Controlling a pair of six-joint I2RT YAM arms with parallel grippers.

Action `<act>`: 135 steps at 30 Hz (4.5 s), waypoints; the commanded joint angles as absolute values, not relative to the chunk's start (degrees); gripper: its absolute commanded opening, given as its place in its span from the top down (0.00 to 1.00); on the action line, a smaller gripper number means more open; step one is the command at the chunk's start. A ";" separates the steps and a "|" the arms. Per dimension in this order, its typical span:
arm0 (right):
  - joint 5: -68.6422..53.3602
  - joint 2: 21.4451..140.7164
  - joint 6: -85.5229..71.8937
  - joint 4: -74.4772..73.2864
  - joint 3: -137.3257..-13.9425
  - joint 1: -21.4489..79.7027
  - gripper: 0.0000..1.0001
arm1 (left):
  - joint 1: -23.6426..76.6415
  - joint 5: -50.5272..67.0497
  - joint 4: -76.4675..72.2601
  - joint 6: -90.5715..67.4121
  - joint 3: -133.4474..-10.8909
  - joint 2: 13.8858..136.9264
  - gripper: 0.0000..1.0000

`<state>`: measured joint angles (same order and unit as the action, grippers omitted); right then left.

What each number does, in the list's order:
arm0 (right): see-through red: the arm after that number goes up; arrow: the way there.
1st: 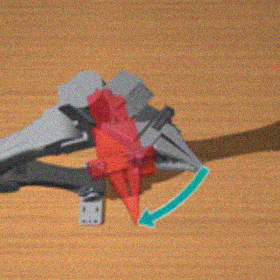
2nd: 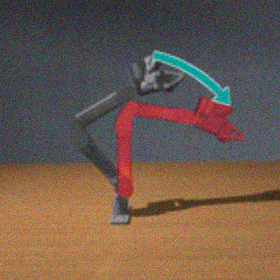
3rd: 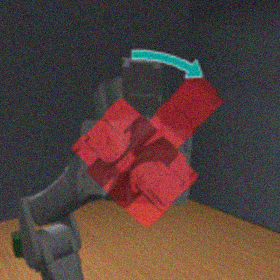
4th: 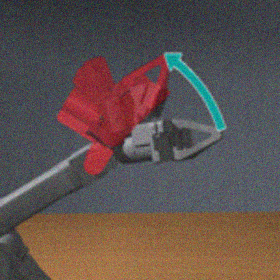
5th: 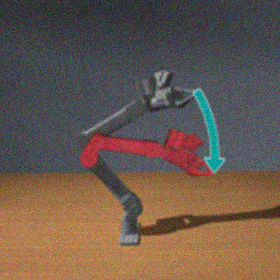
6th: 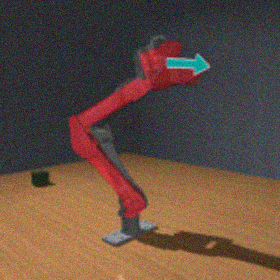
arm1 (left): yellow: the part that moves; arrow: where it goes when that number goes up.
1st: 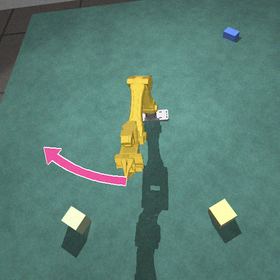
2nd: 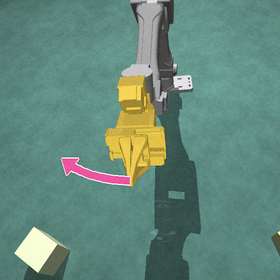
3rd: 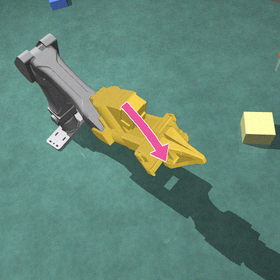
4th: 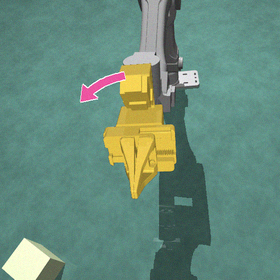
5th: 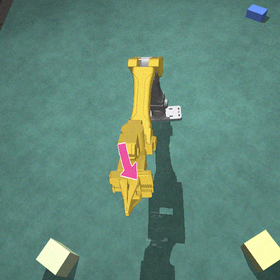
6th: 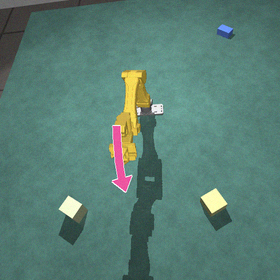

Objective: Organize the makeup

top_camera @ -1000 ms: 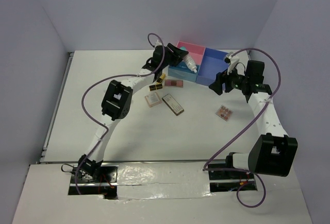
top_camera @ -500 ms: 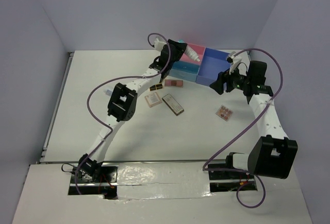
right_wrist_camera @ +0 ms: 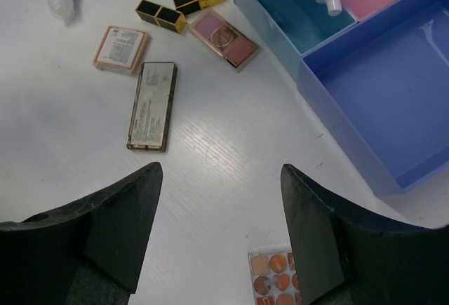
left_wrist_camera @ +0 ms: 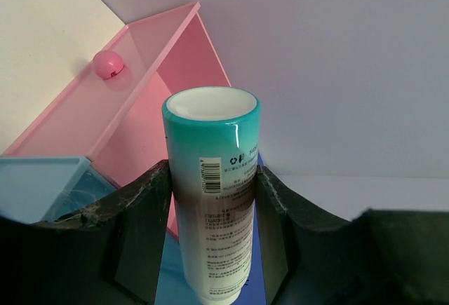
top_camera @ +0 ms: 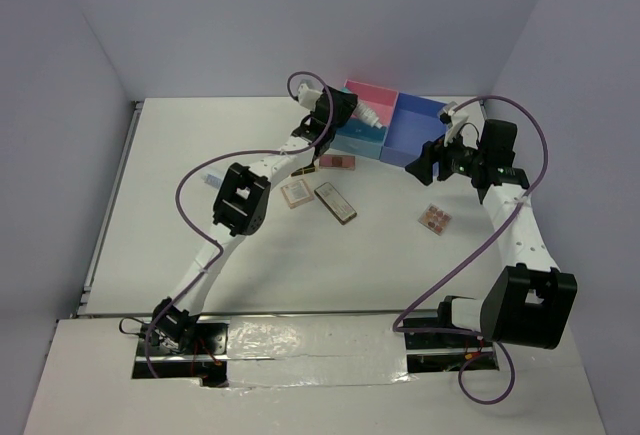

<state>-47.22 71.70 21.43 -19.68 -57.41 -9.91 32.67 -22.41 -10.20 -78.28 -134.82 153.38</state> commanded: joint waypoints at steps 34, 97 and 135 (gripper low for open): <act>-48.69 69.61 20.92 -17.40 -56.43 -10.46 0.24 | 32.78 -31.20 -9.23 -83.14 -142.03 156.01 0.54; -30.50 118.73 5.98 -34.38 -108.27 42.35 0.11 | 17.75 -18.54 26.89 -34.00 -56.96 43.35 0.01; -9.50 149.76 3.25 -23.03 -136.84 50.54 0.23 | 17.75 -23.73 42.80 -48.34 -51.06 24.61 0.01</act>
<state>-11.29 149.36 4.08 -25.10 -133.51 50.13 18.06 -23.73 44.12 -47.07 -51.22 25.26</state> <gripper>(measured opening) 0.770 0.993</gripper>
